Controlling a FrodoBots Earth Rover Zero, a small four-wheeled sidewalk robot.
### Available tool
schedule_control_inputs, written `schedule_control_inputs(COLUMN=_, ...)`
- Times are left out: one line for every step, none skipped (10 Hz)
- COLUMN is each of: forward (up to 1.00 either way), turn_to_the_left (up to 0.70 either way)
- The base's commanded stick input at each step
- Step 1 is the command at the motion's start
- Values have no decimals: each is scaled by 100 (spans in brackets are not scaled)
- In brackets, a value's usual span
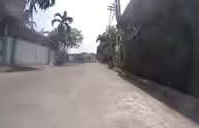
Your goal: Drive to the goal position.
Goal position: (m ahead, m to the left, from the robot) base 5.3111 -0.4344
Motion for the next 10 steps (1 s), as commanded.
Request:
schedule_control_inputs(forward=100, turn_to_the_left=0)
schedule_control_inputs(forward=100, turn_to_the_left=0)
schedule_control_inputs(forward=100, turn_to_the_left=0)
schedule_control_inputs(forward=100, turn_to_the_left=-4)
schedule_control_inputs(forward=100, turn_to_the_left=-27)
schedule_control_inputs(forward=100, turn_to_the_left=-40)
schedule_control_inputs(forward=100, turn_to_the_left=-40)
schedule_control_inputs(forward=100, turn_to_the_left=-27)
schedule_control_inputs(forward=100, turn_to_the_left=-8)
schedule_control_inputs(forward=100, turn_to_the_left=-2)
